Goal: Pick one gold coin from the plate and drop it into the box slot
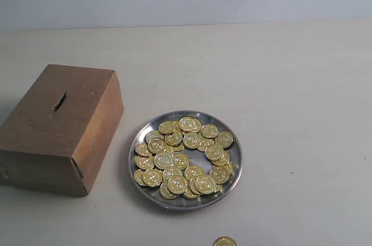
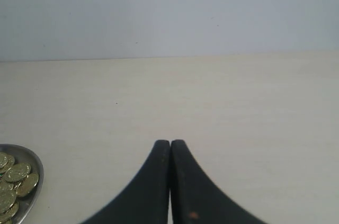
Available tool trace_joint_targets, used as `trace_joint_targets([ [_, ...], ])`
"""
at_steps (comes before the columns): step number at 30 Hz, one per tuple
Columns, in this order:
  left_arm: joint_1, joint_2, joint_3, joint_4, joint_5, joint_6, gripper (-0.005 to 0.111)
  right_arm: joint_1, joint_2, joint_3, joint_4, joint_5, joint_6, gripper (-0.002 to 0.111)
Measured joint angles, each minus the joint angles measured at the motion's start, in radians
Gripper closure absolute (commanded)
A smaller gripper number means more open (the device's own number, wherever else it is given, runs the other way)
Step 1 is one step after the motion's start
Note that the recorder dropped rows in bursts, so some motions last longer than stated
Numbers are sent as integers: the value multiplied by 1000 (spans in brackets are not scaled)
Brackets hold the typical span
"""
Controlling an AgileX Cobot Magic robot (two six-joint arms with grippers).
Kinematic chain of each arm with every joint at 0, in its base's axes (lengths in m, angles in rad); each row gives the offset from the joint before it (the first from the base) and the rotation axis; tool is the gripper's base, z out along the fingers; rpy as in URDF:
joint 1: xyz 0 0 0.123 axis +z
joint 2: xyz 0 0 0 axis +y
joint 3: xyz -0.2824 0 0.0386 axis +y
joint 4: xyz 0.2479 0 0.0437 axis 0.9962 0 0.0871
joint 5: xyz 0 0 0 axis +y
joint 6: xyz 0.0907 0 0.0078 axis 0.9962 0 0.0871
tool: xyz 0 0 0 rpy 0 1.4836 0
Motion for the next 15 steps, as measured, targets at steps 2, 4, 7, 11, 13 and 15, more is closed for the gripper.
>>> trace_joint_targets([
  [2,0,0,0,0,0,-2,106,0,0,0,0,0,0,108],
  [4,0,0,0,0,0,-5,106,0,0,0,0,0,0,108],
  [7,0,0,0,3,0,-27,106,0,0,0,0,0,0,108],
  [11,0,0,0,27,2,-53,106,0,0,0,0,0,0,108],
  [13,0,0,0,40,2,-57,106,0,0,0,0,0,0,108],
  [15,0,0,0,45,2,-60,106,0,0,0,0,0,-6,108],
])
